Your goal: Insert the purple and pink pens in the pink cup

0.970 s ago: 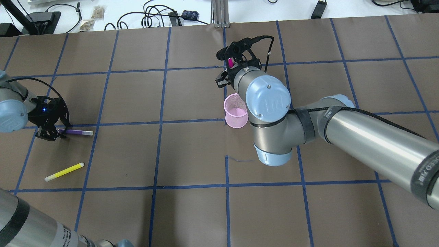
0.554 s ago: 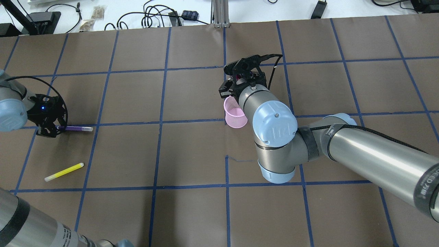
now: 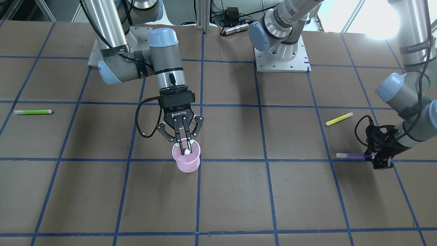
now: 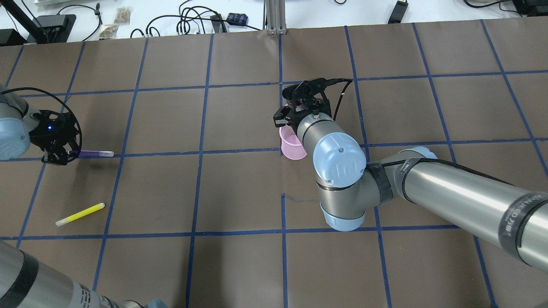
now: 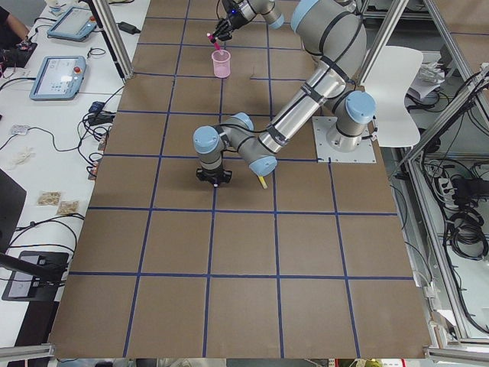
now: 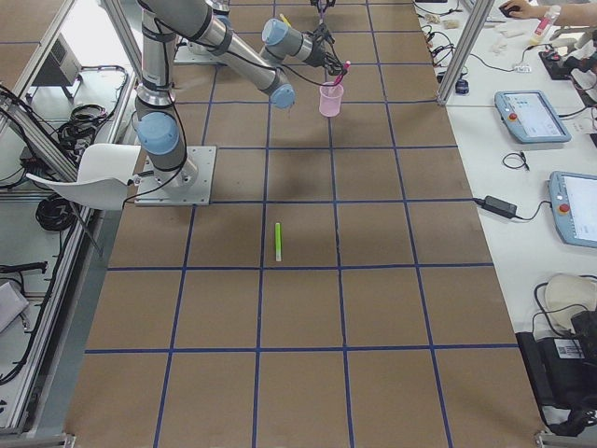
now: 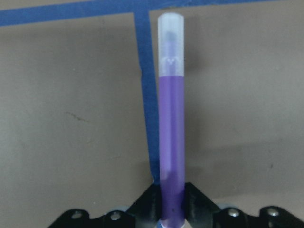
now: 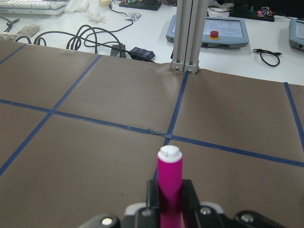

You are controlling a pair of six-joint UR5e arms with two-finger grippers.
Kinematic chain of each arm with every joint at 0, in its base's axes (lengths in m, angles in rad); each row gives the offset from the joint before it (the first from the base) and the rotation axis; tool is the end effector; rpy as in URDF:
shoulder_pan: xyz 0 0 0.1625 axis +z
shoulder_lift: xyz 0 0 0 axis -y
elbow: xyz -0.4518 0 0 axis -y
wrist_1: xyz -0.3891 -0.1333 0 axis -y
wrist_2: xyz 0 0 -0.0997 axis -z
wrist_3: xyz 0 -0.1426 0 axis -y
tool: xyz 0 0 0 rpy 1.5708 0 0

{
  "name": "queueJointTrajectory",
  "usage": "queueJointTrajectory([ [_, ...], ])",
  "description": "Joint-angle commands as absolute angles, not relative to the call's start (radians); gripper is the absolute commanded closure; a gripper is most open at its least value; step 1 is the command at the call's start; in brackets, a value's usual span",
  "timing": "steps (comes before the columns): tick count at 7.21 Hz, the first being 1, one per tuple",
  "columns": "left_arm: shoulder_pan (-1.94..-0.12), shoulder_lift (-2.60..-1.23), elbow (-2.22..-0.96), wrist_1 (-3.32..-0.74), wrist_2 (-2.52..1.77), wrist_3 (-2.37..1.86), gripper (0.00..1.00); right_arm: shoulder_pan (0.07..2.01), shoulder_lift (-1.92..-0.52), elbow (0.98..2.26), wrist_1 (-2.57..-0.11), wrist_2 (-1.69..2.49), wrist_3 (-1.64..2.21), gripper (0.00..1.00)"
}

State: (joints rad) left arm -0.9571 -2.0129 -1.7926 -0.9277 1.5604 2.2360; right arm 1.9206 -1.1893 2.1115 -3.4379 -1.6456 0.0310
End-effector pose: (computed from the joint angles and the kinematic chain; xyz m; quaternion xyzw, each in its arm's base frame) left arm 0.2333 -0.5652 0.1865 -0.7250 -0.6887 0.0036 0.0111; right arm 0.3129 -0.4999 0.2692 -0.1244 0.8813 -0.4528 0.0534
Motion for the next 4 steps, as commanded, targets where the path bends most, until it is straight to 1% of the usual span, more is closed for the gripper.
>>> queueJointTrajectory([
  [1, -1.023, -1.918, -1.792, -1.007, 1.560, 2.087, 1.00, 1.931, -1.154, 2.115, -3.468, -1.647, 0.034, 1.00],
  [3, -1.104, -1.833, -1.793, -1.112, 1.559, 1.870, 1.00, 1.931, -1.141, 2.132, -3.467, -1.648, 0.035, 1.00],
  [4, -1.162, -1.792, -1.793, -1.144, 1.560, 1.756, 1.00, 1.931, -1.143, 2.144, -3.462, -1.649, 0.034, 0.84],
])
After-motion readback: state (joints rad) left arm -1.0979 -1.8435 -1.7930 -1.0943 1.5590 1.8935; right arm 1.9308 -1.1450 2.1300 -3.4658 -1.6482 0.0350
